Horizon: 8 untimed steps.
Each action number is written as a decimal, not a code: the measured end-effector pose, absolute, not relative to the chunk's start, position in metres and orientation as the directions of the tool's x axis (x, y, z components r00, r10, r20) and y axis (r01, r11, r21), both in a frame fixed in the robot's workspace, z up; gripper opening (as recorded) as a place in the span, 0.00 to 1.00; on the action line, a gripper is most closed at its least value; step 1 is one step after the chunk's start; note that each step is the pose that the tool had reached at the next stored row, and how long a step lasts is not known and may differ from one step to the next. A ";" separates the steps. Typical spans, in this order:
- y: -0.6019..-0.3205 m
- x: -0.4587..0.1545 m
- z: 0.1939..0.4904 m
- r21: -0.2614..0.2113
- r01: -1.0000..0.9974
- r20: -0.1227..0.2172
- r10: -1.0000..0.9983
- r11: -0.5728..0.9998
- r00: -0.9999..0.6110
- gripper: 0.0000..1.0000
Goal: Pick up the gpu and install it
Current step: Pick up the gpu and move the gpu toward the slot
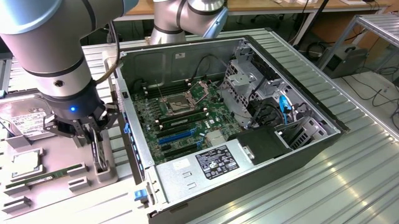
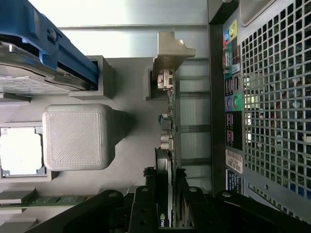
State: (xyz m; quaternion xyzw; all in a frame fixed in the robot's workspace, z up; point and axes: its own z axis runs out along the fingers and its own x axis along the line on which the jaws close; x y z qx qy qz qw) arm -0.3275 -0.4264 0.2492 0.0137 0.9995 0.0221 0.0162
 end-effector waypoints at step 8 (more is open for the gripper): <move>-0.426 -0.327 0.277 0.045 0.027 -0.031 0.028 0.999 -0.999 0.26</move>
